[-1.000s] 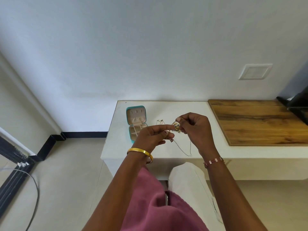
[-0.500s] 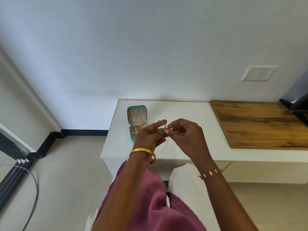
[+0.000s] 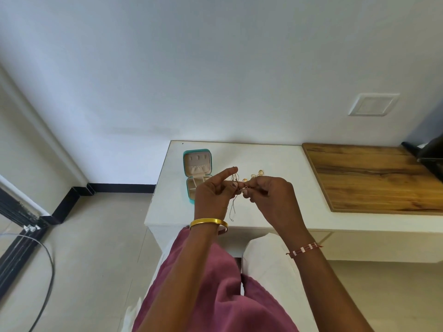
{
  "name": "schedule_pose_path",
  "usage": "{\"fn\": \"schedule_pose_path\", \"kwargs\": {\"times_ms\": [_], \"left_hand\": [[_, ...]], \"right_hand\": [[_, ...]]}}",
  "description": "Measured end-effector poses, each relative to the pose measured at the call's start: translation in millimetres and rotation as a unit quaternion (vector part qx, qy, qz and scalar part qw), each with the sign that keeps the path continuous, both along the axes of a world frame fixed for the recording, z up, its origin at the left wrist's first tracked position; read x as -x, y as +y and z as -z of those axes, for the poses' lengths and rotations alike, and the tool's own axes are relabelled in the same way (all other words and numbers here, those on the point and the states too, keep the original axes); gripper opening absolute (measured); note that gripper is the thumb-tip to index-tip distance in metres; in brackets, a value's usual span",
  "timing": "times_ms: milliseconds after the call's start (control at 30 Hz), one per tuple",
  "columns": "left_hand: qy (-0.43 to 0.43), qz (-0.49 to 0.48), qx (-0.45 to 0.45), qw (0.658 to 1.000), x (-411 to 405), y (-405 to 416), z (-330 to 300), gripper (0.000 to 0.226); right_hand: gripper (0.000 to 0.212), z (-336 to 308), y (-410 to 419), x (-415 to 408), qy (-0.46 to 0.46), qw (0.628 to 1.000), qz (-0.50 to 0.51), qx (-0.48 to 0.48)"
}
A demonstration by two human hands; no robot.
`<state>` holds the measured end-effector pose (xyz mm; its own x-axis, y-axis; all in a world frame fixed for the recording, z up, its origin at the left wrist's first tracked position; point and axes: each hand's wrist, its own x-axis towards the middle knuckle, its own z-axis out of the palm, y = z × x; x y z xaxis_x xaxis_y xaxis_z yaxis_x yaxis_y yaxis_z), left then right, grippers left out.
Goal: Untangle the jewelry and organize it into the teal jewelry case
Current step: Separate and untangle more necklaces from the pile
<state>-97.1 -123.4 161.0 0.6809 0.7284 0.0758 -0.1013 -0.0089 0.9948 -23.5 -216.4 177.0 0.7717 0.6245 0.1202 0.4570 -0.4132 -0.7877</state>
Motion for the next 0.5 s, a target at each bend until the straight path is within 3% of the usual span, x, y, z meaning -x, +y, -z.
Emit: {"fn": "schedule_pose_path", "kwargs": {"times_ms": [167,367,500], "left_hand": [[-0.008,-0.039,-0.022,0.999,-1.0,-1.5,-1.3,0.046],[-0.053,-0.008,0.144,0.988,0.0,1.9,2.0,0.039],[-0.062,-0.006,0.177,0.982,0.5,2.2,1.0,0.035]], "right_hand": [[0.011,-5.2,-1.6,3.7,-0.029,1.000,0.005,0.006],[0.007,-6.7,-3.1,3.3,-0.027,1.000,0.003,0.010],[0.002,-6.1,-3.8,1.6,-0.019,1.000,0.006,0.002]]}}
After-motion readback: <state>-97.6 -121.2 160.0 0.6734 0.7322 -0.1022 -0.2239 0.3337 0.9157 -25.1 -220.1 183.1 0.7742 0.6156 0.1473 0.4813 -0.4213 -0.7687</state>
